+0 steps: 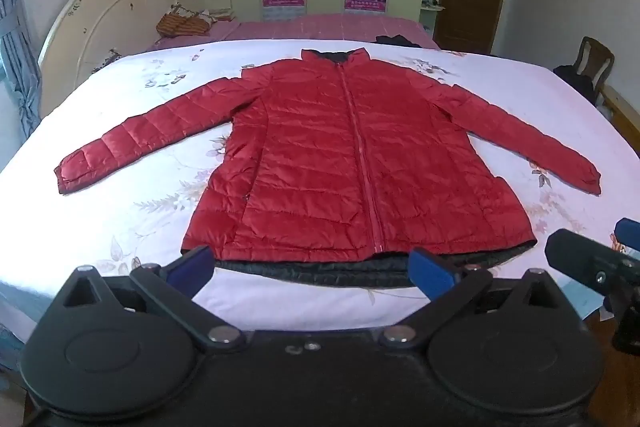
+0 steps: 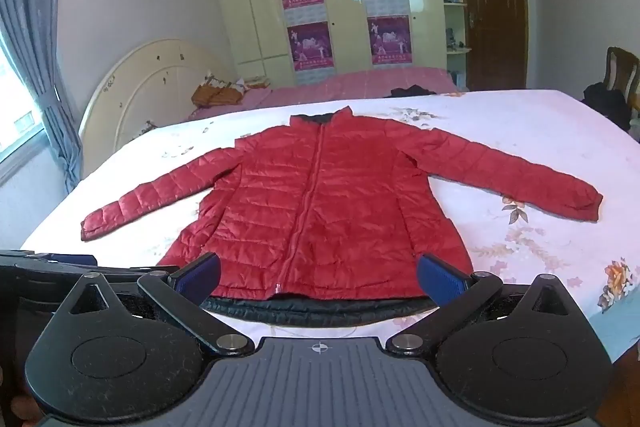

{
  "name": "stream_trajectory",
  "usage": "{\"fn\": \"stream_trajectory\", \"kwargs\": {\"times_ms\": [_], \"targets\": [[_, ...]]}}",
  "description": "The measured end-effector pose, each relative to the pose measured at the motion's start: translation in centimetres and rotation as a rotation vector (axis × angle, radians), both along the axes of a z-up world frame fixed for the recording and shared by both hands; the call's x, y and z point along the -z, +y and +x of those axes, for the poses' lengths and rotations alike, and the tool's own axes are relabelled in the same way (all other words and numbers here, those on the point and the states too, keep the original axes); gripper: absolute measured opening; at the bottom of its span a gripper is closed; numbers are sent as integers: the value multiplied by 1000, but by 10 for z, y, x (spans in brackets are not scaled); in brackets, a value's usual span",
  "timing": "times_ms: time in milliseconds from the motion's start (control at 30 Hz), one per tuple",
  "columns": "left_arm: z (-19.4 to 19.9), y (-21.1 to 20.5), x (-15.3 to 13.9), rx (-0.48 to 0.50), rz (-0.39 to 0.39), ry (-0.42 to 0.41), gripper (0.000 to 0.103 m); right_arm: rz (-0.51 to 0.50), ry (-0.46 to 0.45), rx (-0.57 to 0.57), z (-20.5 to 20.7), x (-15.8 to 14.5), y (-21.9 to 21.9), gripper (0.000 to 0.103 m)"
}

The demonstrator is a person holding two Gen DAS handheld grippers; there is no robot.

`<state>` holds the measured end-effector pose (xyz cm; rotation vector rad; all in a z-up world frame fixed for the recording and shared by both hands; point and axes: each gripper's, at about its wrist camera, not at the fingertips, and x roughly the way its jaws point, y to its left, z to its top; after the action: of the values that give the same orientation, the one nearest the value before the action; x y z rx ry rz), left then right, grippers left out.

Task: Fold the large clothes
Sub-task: 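Move both grippers toward the hem of the red puffer jacket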

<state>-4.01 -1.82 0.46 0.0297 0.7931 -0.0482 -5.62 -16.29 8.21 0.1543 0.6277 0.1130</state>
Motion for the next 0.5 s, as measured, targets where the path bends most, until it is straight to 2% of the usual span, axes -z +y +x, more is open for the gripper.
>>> {"fn": "stream_trajectory", "kwargs": {"times_ms": [500], "targets": [[9, 9, 1, 3, 16, 11, 103, -12, 35, 36, 7, 9, 1, 103]]}}
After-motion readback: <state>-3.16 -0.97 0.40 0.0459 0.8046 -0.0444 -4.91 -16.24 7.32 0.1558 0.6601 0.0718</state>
